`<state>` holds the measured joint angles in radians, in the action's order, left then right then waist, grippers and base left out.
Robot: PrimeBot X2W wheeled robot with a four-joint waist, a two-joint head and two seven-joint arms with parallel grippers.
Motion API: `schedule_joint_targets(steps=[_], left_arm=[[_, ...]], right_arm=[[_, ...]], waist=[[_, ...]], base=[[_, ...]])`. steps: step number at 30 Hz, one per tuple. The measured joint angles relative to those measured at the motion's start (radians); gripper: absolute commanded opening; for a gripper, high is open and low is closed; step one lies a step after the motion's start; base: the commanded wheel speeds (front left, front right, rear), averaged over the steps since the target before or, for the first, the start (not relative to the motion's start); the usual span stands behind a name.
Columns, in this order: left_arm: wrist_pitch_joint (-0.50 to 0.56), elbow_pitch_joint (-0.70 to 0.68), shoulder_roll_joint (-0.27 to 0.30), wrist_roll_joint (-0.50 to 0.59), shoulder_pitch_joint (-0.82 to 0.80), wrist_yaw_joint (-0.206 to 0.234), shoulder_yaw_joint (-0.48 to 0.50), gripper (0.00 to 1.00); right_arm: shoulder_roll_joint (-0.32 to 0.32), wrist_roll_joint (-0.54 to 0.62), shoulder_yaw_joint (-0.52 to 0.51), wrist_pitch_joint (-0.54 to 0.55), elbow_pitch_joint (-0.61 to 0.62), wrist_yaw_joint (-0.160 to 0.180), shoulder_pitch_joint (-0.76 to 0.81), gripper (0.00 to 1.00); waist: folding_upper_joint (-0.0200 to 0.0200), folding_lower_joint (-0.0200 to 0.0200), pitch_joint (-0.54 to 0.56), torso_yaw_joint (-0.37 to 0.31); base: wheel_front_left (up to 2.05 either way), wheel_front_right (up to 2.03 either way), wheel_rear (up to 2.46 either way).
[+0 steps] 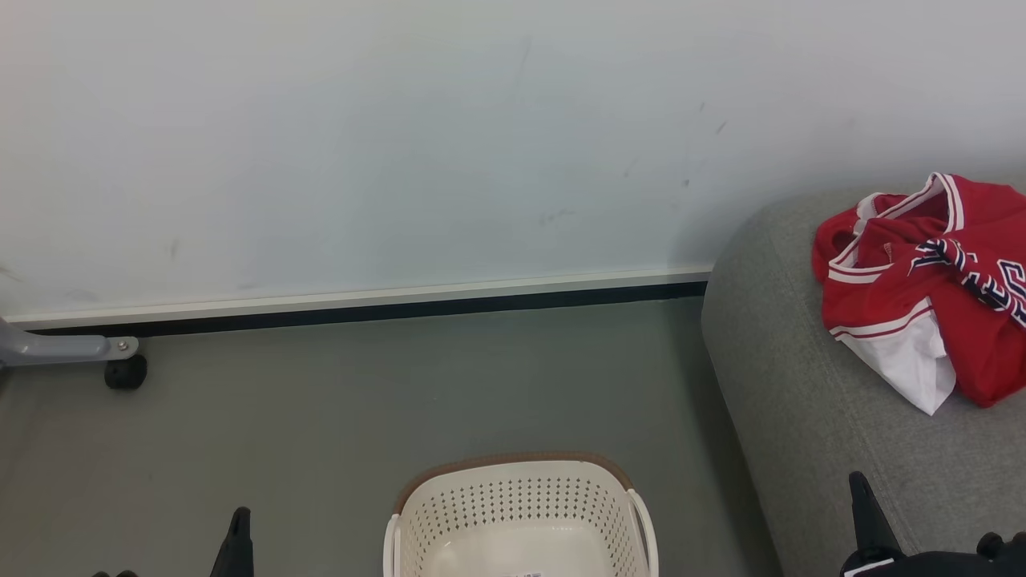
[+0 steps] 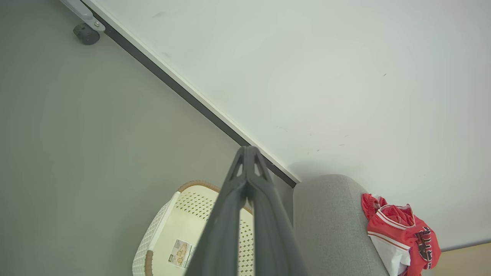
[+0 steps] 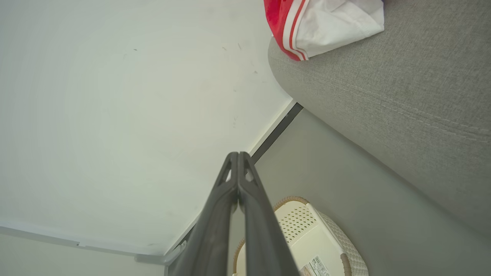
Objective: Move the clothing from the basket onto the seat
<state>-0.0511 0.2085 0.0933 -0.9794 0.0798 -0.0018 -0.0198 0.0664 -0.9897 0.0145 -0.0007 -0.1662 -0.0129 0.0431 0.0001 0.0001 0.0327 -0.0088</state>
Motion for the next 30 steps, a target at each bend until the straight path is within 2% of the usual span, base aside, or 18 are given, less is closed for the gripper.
schedule_joint_targets(steps=[30], left_arm=[[0.107, 0.054, -0.032, -0.398, -0.100, -0.079, 0.072, 0.00]], right_arm=[[-0.015, -0.395, -0.096, 0.072, -0.082, -0.068, -0.083, 0.00]], waist=[[0.0000, -0.0001, -0.023, 0.006]], base=[[0.00, 0.00, 0.00]])
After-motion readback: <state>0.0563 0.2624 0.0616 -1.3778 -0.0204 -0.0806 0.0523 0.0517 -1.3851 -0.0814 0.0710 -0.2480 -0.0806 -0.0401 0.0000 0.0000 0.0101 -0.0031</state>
